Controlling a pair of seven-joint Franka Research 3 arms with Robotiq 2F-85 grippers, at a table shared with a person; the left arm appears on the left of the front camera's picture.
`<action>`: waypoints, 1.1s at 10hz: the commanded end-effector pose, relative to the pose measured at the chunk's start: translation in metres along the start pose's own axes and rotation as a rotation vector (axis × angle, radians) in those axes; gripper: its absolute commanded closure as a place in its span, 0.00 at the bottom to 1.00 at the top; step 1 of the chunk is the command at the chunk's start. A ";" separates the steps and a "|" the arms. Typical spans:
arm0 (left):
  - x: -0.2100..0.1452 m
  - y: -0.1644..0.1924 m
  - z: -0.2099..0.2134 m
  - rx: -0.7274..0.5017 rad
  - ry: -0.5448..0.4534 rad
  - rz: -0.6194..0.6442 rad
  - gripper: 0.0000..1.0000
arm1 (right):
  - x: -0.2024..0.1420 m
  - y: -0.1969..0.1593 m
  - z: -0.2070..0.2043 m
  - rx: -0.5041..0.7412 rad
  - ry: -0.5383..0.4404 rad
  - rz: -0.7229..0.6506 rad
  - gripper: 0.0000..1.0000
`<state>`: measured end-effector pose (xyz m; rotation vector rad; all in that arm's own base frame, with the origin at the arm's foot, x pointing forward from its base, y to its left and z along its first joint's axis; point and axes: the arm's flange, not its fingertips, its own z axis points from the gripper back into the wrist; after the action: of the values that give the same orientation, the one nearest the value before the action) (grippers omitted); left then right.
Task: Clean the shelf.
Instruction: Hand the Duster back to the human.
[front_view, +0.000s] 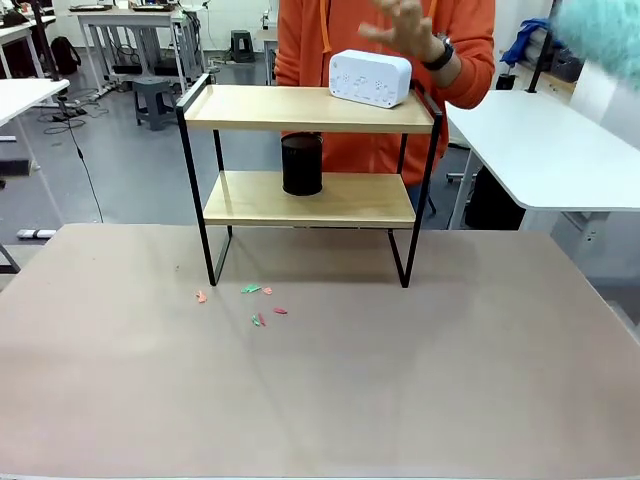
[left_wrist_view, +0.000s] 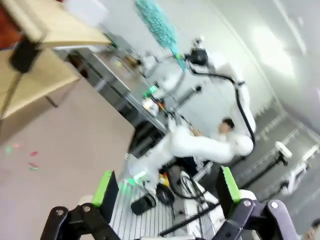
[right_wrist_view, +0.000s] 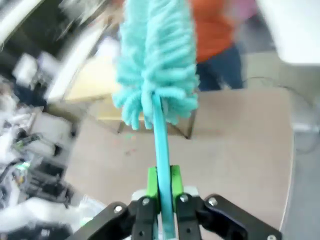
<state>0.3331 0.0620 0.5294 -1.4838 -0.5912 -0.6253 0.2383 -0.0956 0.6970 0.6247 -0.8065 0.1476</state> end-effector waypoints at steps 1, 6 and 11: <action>0.008 0.010 -0.024 -0.095 0.075 -0.016 0.00 | -0.005 0.020 -0.016 0.311 0.150 0.363 0.88; 0.006 0.015 -0.063 -0.135 0.140 0.037 0.00 | -0.019 0.046 -0.035 0.206 0.263 0.367 0.88; 0.016 0.038 -0.089 -0.141 0.121 -0.010 0.00 | 0.021 0.091 -0.090 0.496 0.537 0.673 0.88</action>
<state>0.3659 -0.0183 0.5055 -1.5755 -0.4414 -0.7474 0.2696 0.0308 0.6892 0.6778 -0.4674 0.9773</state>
